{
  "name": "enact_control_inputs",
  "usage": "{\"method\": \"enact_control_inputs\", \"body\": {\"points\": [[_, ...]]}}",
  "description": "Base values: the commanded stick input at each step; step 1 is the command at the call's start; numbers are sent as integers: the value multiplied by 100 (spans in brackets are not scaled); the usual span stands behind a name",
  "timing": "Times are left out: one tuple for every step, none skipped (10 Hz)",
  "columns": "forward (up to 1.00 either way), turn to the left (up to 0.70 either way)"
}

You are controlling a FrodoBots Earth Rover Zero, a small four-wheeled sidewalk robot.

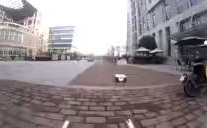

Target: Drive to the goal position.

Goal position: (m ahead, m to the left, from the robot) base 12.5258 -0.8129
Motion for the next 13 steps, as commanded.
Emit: {"method": "enact_control_inputs", "body": {"points": [[70,-14],[70,-14],[70,-14],[70,-14],[70,-14],[70,-14],[70,-14],[70,-14],[70,-14],[70,-14],[70,-9],[70,0],[70,0]]}}
